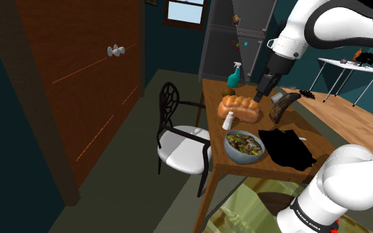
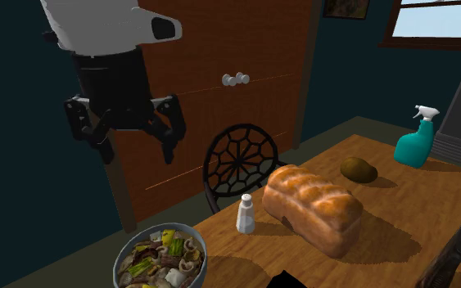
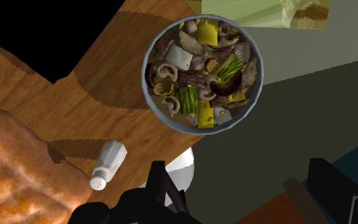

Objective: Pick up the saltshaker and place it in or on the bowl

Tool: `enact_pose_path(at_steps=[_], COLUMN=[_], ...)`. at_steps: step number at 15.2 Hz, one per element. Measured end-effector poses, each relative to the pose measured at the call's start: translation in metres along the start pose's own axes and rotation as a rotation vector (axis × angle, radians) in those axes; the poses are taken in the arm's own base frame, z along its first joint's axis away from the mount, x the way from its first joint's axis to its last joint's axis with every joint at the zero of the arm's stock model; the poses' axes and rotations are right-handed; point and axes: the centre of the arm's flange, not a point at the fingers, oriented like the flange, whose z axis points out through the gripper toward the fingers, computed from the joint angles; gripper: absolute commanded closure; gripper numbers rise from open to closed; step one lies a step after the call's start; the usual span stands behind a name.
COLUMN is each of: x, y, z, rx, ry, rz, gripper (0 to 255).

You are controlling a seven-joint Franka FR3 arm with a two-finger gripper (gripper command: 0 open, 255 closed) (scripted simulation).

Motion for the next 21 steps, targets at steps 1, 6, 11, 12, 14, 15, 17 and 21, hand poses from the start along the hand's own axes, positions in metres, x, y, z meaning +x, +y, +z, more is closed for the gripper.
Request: enact_pose_path(at_steps=[1,6,11,12,14,15,17,21], x=[0.000,0.024,0.058,0.065,0.077,0.087,0.101,0.126], y=[0.000,0.039,0.083,0.091,0.106,0.115,0.132,0.161], z=[0.000,0.033,0.076,0.083,0.098,0.107,0.128,0.165], rx=[0.000,0.018,0.039,0.043,0.052,0.056,0.065,0.081], ry=[0.000,-0.019,-0.044,-0.048,-0.057,-0.061,-0.072,-0.090], rz=[0.000,-0.036,-0.083,-0.092,-0.111,-0.120,-0.139,-0.176], gripper=[0,0,0,0,0,0,0,0])
